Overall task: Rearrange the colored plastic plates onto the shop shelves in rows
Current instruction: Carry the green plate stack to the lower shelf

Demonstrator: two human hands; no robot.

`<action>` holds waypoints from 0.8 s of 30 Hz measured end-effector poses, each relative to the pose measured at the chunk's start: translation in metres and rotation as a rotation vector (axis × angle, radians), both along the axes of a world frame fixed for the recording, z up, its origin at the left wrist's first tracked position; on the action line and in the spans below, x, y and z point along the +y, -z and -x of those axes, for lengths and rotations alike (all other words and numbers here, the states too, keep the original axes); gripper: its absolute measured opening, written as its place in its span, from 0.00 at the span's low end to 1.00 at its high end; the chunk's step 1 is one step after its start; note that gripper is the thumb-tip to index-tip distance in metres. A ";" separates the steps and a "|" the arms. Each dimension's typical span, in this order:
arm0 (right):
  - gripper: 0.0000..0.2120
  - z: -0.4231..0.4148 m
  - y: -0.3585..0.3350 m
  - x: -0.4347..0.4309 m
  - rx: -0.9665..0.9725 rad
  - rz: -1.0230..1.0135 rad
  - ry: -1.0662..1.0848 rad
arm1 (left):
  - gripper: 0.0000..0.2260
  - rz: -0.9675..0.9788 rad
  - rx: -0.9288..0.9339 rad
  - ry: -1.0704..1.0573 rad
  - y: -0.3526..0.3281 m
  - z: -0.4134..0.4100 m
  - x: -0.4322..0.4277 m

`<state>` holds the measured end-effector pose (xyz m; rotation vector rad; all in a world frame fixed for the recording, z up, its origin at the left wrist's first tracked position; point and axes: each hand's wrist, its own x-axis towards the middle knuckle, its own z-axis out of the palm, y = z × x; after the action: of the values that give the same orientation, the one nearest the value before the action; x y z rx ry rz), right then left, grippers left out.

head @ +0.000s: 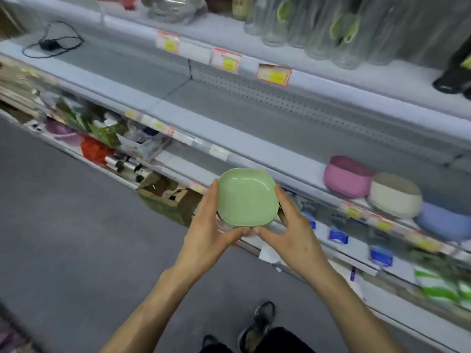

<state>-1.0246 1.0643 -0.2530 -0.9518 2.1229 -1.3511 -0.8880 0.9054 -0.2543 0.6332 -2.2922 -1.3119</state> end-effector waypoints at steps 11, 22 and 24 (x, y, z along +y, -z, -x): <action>0.49 0.085 0.037 0.026 0.045 -0.073 0.205 | 0.46 -0.037 -0.031 0.202 0.026 0.118 0.005; 0.48 0.156 0.069 0.013 0.041 -0.134 0.333 | 0.49 0.039 -0.144 0.318 0.066 0.217 -0.028; 0.47 0.168 0.072 0.006 0.060 -0.138 0.362 | 0.48 0.031 -0.134 0.350 0.073 0.236 -0.036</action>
<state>-1.1924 1.0700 -0.3252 -0.5776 2.4854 -1.3275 -1.1239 0.8689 -0.3270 0.3257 -2.6161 -1.4198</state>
